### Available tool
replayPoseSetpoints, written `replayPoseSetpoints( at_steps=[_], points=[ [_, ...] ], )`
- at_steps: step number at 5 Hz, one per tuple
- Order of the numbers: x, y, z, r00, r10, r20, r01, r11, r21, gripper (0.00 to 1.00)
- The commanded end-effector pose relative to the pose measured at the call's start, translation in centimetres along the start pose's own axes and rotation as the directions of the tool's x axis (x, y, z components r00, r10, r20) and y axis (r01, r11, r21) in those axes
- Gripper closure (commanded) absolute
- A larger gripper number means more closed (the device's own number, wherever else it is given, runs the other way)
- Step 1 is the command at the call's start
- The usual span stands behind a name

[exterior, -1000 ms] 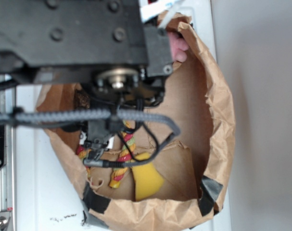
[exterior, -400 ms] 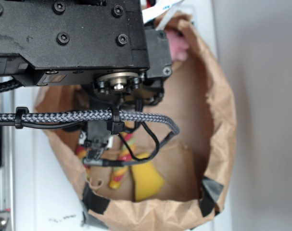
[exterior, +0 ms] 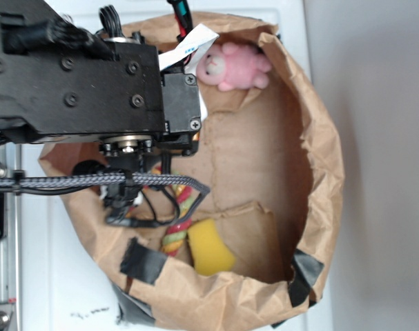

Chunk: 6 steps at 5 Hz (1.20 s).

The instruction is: Grab the rock.

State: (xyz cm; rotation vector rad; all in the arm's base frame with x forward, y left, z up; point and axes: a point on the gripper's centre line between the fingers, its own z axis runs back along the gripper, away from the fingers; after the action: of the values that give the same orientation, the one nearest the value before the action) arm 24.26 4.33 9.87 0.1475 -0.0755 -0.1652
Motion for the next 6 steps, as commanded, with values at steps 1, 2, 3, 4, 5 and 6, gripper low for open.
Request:
replayPoseSetpoints(
  at_steps=[1, 2, 3, 4, 5, 6],
  points=[
    [1.6, -0.1, -0.7, 1.0, 0.027, 0.009, -0.027, 1.0, 0.011, 0.0],
    [1.8, -0.3, -1.3, 1.0, 0.029, -0.003, -0.029, 0.999, 0.014, 0.0],
    [1.7, -0.7, -2.2, 1.0, 0.021, -0.004, -0.02, 0.999, 0.034, 0.0],
    [1.2, -1.1, -3.4, 1.0, 0.005, -0.011, -0.004, 0.999, 0.053, 0.0],
    [0.7, -1.8, -4.2, 1.0, -0.018, -0.004, 0.018, 0.997, 0.068, 0.0],
    [0.2, -2.2, -5.0, 0.999, -0.038, -0.014, 0.039, 0.996, 0.077, 0.0]
  ],
)
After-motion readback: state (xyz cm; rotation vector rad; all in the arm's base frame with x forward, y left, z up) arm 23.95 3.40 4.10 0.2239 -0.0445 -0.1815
